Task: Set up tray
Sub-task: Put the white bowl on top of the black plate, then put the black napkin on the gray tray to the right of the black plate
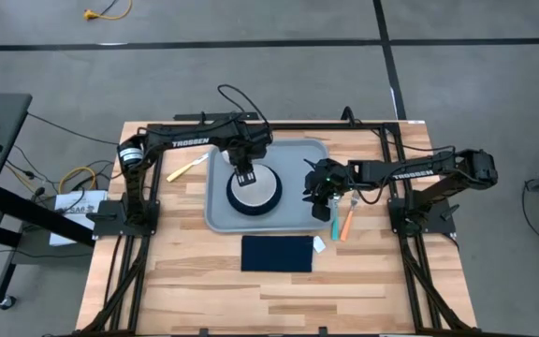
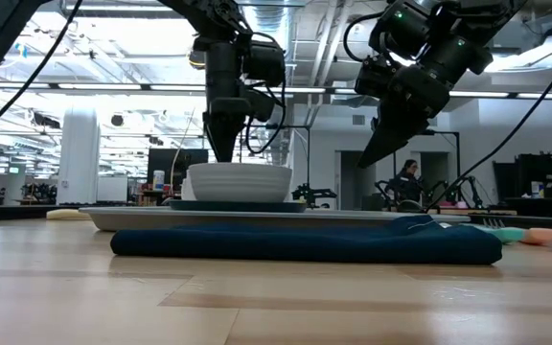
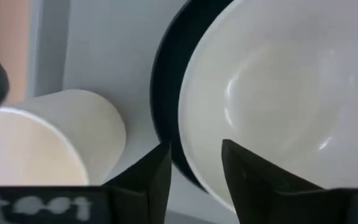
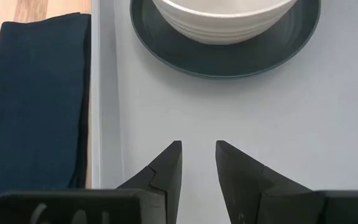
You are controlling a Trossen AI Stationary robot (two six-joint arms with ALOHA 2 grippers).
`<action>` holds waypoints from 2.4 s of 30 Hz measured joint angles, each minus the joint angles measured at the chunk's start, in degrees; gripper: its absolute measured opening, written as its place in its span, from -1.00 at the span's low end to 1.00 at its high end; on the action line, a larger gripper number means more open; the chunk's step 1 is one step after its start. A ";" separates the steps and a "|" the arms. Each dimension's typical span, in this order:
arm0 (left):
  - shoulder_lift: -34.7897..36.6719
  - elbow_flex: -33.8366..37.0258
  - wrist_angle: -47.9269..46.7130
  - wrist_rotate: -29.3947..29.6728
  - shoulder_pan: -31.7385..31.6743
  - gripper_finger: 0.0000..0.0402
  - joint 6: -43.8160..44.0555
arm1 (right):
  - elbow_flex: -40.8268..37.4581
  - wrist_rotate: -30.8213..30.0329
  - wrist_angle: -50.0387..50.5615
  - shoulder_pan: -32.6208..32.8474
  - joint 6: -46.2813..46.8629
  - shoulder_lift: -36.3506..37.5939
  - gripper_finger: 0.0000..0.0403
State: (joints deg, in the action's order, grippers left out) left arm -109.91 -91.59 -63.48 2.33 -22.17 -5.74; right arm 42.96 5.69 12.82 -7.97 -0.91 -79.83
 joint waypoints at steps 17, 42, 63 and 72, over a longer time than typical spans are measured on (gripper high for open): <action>19.31 -2.19 10.18 -10.79 3.92 -0.33 -0.10 | 0.00 0.00 0.13 0.07 0.85 0.02 -0.55; 61.41 64.74 74.19 -12.05 21.66 -0.33 2.38 | 0.00 0.38 0.05 14.56 2.12 0.02 -0.55; 61.20 76.96 85.10 -10.72 23.69 -0.33 -0.10 | 7.14 -8.25 0.83 24.14 14.10 -2.64 -0.55; 61.18 78.70 85.10 -10.85 27.71 -0.33 7.73 | 9.62 -10.49 1.03 30.77 15.30 -12.78 -0.55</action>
State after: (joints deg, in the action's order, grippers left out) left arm -48.73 -12.90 21.62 -8.51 5.53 1.98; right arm 52.58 -4.80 13.85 22.81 14.39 -92.62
